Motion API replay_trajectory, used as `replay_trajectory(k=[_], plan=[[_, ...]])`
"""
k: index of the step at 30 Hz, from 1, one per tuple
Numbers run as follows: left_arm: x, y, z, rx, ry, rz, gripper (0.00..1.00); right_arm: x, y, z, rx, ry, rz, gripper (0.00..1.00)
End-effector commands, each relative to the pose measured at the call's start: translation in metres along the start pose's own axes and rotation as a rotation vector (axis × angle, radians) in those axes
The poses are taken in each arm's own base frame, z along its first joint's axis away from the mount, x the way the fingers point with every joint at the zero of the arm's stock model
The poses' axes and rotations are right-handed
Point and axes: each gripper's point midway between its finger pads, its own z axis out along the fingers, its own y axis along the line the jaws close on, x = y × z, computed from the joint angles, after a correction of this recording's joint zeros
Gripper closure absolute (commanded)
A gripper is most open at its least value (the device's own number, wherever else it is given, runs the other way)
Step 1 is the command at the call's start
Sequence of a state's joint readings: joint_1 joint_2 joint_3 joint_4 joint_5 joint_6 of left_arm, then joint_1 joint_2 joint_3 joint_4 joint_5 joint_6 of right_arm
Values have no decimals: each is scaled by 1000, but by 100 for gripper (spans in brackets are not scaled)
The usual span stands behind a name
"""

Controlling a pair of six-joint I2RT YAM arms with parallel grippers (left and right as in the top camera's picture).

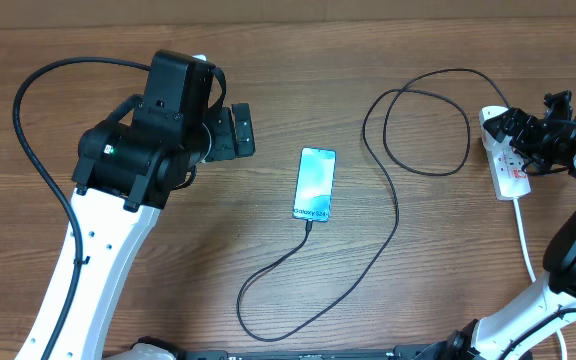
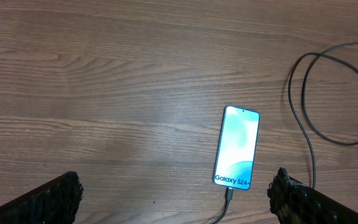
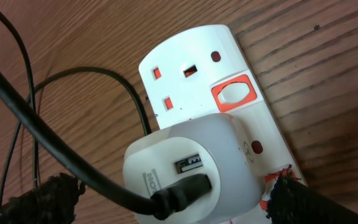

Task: Plug charger to phone and switch on socket
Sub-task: 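Press the orange switch down with the right gripper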

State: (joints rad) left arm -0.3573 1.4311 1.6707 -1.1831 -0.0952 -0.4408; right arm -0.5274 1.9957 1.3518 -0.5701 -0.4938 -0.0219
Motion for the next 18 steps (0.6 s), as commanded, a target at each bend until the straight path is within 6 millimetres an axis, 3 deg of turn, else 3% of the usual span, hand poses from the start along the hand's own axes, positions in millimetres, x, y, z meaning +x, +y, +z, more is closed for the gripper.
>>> replay_trajectory(k=[1,18], plan=[[-7,3,-2,-14,-18,2,0,7,8,7,-23,26,-7,0],[-7,3,-2,-14,-18,2,0,10,10,8,-24,38,-6,0]])
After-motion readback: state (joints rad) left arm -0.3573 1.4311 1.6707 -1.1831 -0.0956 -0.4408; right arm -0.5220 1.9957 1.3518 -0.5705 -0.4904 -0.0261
